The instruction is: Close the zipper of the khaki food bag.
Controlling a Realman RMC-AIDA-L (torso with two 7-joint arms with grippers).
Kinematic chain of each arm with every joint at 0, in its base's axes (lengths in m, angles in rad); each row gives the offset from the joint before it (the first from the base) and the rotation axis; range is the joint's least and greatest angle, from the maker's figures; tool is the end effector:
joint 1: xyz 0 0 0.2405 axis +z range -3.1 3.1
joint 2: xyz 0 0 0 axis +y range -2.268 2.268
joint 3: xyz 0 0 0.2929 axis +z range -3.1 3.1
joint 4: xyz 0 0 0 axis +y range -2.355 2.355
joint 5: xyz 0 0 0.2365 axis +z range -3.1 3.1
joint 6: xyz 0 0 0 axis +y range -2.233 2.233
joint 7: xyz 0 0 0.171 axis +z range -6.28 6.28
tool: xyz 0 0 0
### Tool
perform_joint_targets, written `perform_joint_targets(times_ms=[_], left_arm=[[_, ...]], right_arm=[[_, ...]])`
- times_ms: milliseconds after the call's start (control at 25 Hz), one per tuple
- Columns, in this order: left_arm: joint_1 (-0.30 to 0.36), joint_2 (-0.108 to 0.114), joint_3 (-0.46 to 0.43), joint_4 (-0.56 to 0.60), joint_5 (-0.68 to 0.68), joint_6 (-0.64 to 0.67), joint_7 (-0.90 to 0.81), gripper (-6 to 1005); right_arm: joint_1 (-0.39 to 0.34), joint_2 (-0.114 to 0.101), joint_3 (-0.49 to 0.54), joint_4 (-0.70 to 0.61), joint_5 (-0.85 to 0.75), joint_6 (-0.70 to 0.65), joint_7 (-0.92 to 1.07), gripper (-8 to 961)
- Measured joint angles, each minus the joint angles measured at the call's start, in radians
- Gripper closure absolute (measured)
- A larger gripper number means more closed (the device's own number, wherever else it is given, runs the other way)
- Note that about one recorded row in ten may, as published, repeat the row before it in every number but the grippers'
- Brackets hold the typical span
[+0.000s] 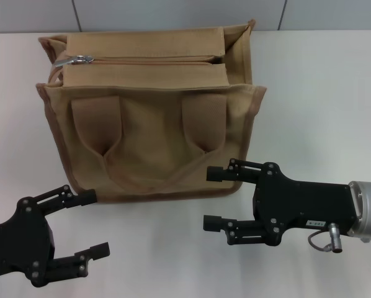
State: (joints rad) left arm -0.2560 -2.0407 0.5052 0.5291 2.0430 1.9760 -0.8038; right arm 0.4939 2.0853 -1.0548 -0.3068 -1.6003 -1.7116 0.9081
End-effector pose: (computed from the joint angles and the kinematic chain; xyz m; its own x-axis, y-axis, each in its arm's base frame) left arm -0.3552 0.2314 -0.0165 0.7562 0.0475 0.6526 0.2305 -0.9528 -0.1977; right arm 0.2658 0.2966 -0.1067 0.7027 -0.1491 -0.6957 -0.1875 -0.9820 0.0210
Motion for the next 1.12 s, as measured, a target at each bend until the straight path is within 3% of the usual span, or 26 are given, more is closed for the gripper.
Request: perform_joint_targets(times_ms=[600, 800, 1120], left_arm=[[0.001, -0.007, -0.026, -0.002, -0.019, 0.000, 0.000, 225], [0.021, -0.030, -0.233, -0.052, -0.099, -0.013, 0.017, 234], [0.011, -0.030, -0.632, -0.252, -0.192, -0.152, 0.041, 249]], right_arm=[[-0.001, 0.003, -0.001, 0.009, 0.002, 0.009, 0.000, 166], [-0.002, 0.004, 0.007, 0.028, 0.005, 0.009, -0.004, 166], [-0.003, 0.004, 0.012, 0.047, 0.008, 0.009, -0.015, 166]])
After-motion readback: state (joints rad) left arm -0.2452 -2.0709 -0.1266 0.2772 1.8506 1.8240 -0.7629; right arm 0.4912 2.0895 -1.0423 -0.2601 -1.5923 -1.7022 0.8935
